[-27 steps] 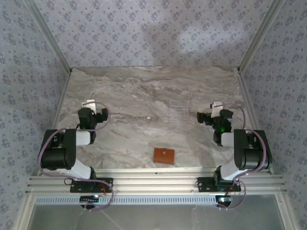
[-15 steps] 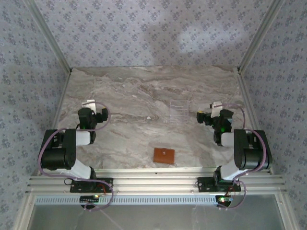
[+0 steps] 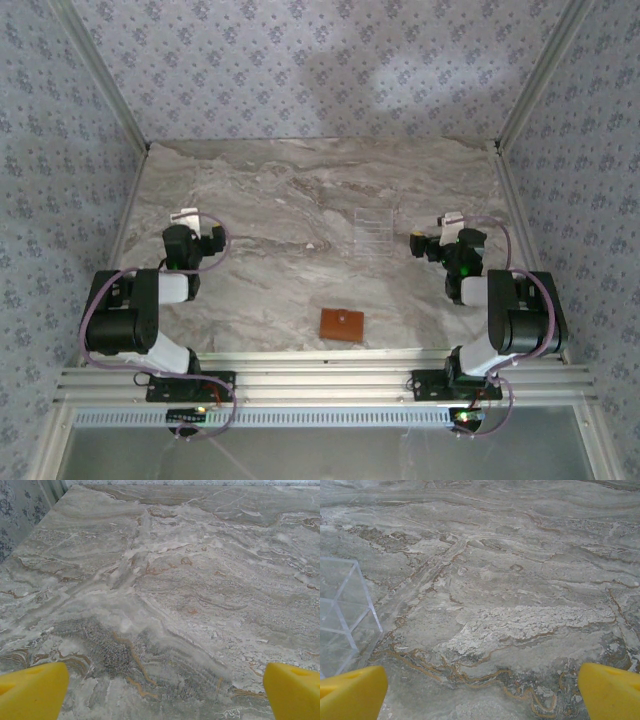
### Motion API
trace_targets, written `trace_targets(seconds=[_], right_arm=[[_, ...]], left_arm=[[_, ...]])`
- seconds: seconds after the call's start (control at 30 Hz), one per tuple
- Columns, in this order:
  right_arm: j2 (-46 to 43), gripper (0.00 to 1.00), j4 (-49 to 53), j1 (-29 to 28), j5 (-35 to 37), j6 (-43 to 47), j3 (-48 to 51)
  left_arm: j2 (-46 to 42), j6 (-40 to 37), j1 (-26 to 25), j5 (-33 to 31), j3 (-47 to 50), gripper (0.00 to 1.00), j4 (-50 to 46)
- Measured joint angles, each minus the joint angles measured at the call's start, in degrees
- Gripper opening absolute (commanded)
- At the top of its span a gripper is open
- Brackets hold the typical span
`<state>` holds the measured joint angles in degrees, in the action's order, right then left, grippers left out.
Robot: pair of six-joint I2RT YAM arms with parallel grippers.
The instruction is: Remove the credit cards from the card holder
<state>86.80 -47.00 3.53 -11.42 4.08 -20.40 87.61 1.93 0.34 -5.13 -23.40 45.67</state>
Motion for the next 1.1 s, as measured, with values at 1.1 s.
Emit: trace_targets(seconds=[1.1], right_arm=[[-7.7,0.79,50.0,-10.0,9.3,-7.9,-29.2]], left_arm=[[-13.7,13.9,-10.1,-9.6,-22.1,0.99,-44.3]])
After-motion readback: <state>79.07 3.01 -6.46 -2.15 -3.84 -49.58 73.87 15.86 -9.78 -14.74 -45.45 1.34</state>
